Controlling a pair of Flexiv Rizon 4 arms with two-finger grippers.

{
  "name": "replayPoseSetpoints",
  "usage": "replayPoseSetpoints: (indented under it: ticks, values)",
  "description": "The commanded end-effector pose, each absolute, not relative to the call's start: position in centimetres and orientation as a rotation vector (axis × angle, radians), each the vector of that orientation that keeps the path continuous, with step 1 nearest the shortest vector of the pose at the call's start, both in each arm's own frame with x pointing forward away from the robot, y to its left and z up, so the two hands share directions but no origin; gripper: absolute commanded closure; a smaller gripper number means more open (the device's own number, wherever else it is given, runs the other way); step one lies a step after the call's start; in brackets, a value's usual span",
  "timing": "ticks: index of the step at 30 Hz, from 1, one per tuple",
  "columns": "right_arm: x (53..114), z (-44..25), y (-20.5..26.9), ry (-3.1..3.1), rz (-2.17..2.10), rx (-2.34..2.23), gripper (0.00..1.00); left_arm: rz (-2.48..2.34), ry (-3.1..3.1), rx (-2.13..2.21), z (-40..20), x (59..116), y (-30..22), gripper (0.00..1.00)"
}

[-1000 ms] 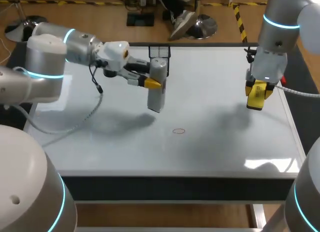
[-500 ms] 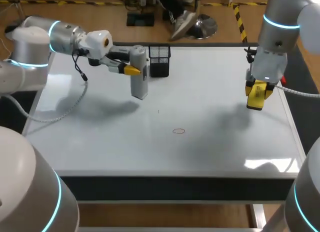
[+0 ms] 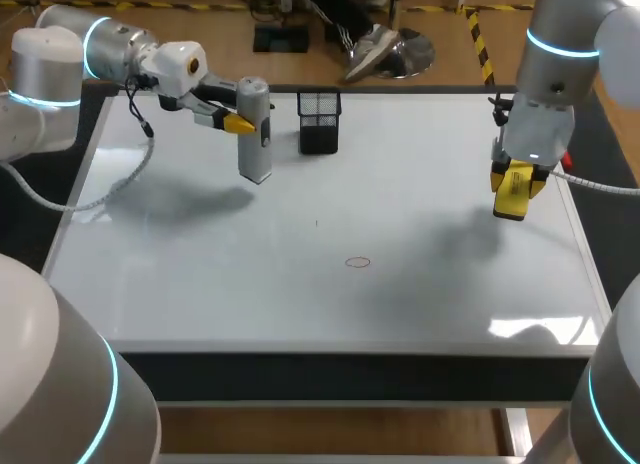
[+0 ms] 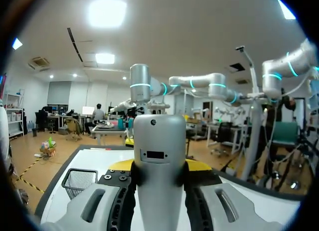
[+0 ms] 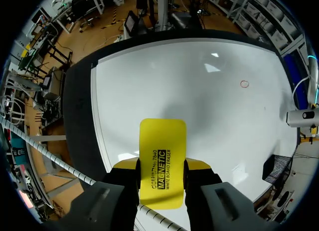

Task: Pick up the inspection probe, press it on each red-marked spot on the whiteboard one by one, put down the probe, pick up the eraser, and wipe off all the red marks.

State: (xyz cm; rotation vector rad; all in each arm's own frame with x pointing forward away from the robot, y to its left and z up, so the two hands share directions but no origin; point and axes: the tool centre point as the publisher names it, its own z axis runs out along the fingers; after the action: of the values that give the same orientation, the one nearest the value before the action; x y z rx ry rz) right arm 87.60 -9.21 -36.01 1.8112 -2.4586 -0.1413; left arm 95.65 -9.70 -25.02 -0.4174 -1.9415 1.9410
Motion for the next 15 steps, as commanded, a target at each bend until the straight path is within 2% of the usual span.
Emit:
replayPoseSetpoints:
  ticks: [1, 15]
  values:
    - [87.6, -35.9, -9.3, -2.457, -0.137, 1.813, 1.00, 1.838, -1.836, -0.553, -25.1, 96.8, -8.9, 1.00]
    - [87.6, -35.9, -9.3, -2.457, -0.137, 1.813, 1.00, 1.872, -1.836, -0.532, -25.3, 97.3, -7.4, 1.00]
